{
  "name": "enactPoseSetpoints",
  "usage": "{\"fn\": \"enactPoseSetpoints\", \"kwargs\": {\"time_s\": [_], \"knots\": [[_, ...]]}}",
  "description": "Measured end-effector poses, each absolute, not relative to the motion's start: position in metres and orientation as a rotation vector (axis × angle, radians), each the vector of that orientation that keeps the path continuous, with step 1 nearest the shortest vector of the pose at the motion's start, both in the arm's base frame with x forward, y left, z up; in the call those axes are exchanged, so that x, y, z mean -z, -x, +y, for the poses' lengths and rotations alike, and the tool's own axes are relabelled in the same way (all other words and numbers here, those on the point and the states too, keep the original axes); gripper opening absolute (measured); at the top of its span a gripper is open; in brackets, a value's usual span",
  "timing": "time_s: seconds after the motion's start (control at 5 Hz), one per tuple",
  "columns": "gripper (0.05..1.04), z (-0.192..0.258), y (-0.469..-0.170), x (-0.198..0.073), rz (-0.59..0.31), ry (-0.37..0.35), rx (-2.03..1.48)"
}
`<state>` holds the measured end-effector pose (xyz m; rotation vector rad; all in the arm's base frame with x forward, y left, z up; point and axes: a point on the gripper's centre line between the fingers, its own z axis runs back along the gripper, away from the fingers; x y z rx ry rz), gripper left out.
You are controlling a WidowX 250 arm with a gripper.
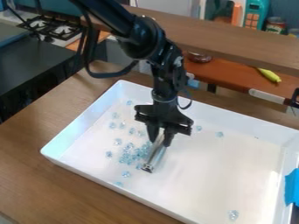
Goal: Sweep into pile
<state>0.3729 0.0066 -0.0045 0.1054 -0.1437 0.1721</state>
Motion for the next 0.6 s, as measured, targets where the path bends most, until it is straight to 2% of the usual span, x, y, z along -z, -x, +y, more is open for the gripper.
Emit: {"fn": "enactPoseSetpoints", "kwargs": {"time_s": [0.2,0.4,0.6], "knots": [[0.327,0.033,-0.366,0.004,-0.123,-0.155,-0.171],[0.326,0.067,-0.364,0.002,-0.139,-0.282,-0.197],[0.327,0.094,-0.365,0.002,-0.222,-0.470,-0.216]]}}
